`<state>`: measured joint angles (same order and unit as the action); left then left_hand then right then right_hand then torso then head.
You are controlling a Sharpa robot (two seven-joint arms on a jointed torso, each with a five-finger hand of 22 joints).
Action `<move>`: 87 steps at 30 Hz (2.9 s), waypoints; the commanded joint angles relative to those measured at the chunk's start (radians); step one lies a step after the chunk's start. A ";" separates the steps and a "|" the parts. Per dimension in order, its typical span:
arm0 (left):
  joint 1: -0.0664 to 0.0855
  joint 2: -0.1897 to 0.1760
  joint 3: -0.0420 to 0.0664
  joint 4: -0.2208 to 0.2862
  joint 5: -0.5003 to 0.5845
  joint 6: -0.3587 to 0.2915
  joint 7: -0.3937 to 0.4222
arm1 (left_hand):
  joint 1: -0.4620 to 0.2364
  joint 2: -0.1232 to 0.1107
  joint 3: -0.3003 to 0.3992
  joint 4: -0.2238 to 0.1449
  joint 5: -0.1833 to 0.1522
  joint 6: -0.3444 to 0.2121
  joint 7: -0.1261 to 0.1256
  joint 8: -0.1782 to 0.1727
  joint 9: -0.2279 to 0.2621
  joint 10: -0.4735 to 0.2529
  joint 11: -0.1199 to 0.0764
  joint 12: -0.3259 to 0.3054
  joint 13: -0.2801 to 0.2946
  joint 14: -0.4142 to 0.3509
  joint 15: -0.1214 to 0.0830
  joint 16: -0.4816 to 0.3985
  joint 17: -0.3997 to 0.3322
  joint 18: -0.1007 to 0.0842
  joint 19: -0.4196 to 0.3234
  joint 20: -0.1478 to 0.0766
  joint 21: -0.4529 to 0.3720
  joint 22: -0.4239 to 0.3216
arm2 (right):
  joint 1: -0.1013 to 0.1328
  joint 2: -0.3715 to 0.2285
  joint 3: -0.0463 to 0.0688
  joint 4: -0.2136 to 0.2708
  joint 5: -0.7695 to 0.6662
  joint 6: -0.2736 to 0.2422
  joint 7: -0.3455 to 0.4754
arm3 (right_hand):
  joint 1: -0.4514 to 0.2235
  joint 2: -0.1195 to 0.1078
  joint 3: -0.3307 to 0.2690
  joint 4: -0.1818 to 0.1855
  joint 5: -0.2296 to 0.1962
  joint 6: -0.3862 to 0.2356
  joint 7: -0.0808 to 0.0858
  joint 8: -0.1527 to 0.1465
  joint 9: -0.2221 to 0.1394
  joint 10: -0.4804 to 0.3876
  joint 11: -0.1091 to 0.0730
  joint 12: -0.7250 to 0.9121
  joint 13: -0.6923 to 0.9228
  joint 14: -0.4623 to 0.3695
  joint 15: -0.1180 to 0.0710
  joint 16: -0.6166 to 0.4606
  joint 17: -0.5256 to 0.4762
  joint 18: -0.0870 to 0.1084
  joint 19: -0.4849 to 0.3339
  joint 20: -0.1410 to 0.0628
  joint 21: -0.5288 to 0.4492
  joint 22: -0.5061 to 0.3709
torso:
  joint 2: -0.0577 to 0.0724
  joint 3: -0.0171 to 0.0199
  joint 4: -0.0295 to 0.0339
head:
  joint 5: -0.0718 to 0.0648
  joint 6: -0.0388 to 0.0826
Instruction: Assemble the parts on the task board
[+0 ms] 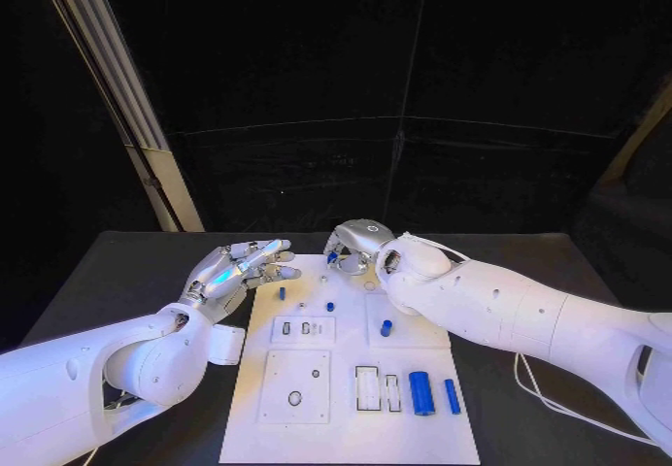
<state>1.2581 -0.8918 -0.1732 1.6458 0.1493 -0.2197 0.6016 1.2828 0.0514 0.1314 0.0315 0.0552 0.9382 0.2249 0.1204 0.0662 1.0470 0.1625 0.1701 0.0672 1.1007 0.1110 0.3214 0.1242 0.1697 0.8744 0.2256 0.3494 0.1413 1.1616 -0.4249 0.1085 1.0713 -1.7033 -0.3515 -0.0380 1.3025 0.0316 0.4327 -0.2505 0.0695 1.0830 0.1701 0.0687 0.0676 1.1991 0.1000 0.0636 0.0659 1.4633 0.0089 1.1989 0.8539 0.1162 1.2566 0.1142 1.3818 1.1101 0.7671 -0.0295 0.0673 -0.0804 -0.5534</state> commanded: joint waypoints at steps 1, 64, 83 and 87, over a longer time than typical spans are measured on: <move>0.002 0.001 0.001 0.000 -0.001 0.015 0.003 | -0.008 -0.001 0.001 -0.008 0.002 0.004 0.002 -0.004 -0.001 0.002 0.002 -0.007 -0.002 0.005 0.001 -0.002 0.002 0.014 0.008 0.000 -0.002 -0.001 | 0.003 0.003 0.001 0.001 0.002 0.008 0.017 | -0.003 -0.012 0.006 0.001 0.003 -0.005 0.000 -0.005 -0.001 -0.003 -0.004 -0.002 0.001 -0.004 0.001 0.007 -0.001 -0.020 0.005 0.004 0.004 0.001 | 0.001 -0.0001 -0.0019 | 0.001 -0.001; 0.009 -0.009 0.001 -0.009 -0.001 0.031 -0.009 | -0.007 0.001 0.003 -0.011 0.002 0.003 0.003 -0.008 -0.001 0.002 0.003 -0.013 -0.002 0.006 0.001 -0.009 0.004 0.014 0.008 0.001 -0.004 -0.003 | 0.002 -0.354 0.044 0.277 0.263 0.155 -0.179 | 0.060 -0.208 -0.479 0.546 0.137 -0.211 -0.010 0.012 0.002 0.079 -0.033 0.716 0.644 0.047 -0.018 0.216 0.362 -0.040 0.085 -0.015 0.042 0.094 | 0.005 0.0008 -0.0062 | -0.024 0.008; 0.009 -0.005 0.000 -0.019 -0.001 0.035 -0.012 | -0.004 0.003 0.006 -0.014 0.003 0.003 0.003 -0.010 -0.001 0.003 0.003 -0.016 -0.001 0.007 0.001 -0.012 0.005 0.014 0.008 0.001 -0.005 -0.005 | 0.002 -0.313 0.044 0.216 0.226 0.201 -0.189 | 0.110 -0.174 -0.461 0.538 0.151 -0.221 -0.006 0.034 0.005 0.077 -0.028 0.894 0.841 0.055 -0.012 0.255 0.439 -0.045 0.095 -0.006 0.057 0.122 | 0.006 -0.0004 -0.0036 | -0.027 0.002; 0.009 -0.004 0.000 -0.020 -0.001 0.035 -0.012 | -0.004 0.003 0.006 -0.014 0.003 0.003 0.003 -0.010 -0.001 0.003 0.003 -0.016 -0.001 0.007 0.001 -0.012 0.005 0.014 0.008 0.001 -0.005 -0.005 | 0.002 -0.310 0.044 0.210 0.217 0.207 -0.187 | 0.123 -0.166 -0.455 0.533 0.162 -0.213 -0.008 0.042 0.006 0.087 -0.029 0.931 0.880 0.059 -0.013 0.264 0.459 -0.047 0.101 -0.007 0.062 0.132 | 0.006 -0.0009 -0.0037 | -0.027 0.000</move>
<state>1.2655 -0.8974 -0.1736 1.6257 0.1499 -0.2007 0.5877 1.2828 0.0514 0.1396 0.0233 0.0551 0.9381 0.2248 0.1166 0.0663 1.0470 0.1625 0.1578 0.0667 1.1007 0.1110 0.3126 0.1286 0.1695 0.8743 0.2256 0.3494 0.1376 1.1615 -0.7361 0.1518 1.2822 -1.4687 -0.1619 -0.2217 1.4150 -0.1327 -0.0282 0.2815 0.2288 0.8662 0.1670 0.1085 0.0727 1.2788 0.0698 0.9892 0.9409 1.4668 -0.0088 1.4602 1.3074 0.0767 1.3496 0.1071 1.4382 1.2410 0.7731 -0.0300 0.0634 -0.1076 -0.5524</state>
